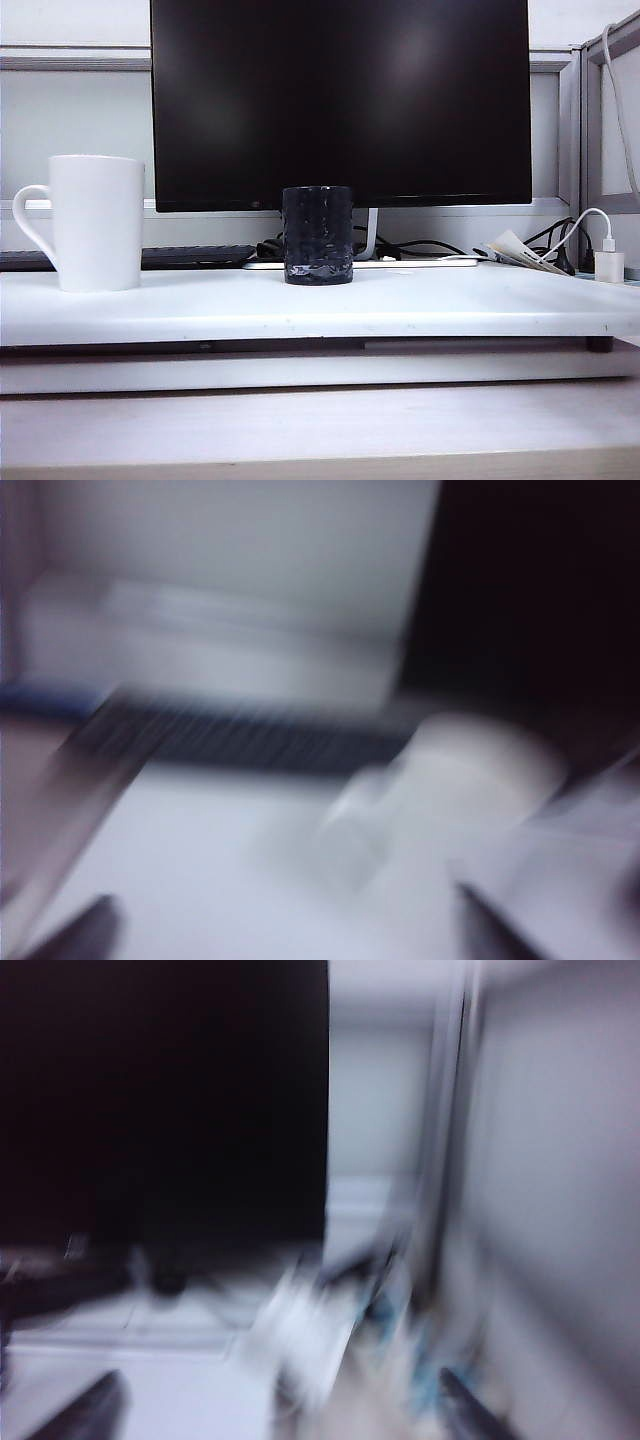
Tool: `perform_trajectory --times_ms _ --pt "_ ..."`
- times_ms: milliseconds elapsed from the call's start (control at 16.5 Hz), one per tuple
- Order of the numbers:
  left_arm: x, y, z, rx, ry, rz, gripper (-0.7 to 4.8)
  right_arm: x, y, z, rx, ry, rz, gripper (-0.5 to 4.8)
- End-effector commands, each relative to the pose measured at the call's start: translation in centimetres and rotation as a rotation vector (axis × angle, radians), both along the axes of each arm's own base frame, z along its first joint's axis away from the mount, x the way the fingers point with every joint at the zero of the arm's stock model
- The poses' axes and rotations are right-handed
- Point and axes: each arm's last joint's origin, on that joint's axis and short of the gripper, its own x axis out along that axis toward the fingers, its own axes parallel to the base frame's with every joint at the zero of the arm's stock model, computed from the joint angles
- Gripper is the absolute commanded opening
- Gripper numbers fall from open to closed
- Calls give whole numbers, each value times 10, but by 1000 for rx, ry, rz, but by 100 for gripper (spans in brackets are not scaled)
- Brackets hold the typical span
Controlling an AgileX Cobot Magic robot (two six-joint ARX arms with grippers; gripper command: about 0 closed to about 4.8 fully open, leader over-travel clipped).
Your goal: Carefully pick up the black cup and pour some water from the black cup into the white cup.
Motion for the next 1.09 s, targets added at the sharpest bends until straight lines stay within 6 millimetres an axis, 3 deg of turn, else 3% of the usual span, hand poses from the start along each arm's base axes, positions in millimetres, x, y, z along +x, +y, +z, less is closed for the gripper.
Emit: perform_trajectory --times_ms 61,182,363,484,606,727,969,1090 --pt "-20 -6 48 28 -114 -128 479 -7 -1 36 -98 -24 -48 428" --pt "-30 -6 72 50 -168 -121 479 5 0 57 -98 -60 -46 428" --pt "-24 -7 92 53 -140 -165 479 41 4 81 -115 -67 14 428" --pt "-4 -8 101 52 -50 -275 479 79 10 99 -114 -16 110 427" --pt "17 -10 97 39 46 -404 479 115 16 103 -73 35 222 426" --pt "39 -10 89 20 127 -507 479 154 30 94 -49 136 339 426" --pt "69 -19 81 13 174 -537 479 205 61 62 -63 216 434 426" --pt "92 -47 68 25 225 -579 479 238 85 13 -73 338 526 426"
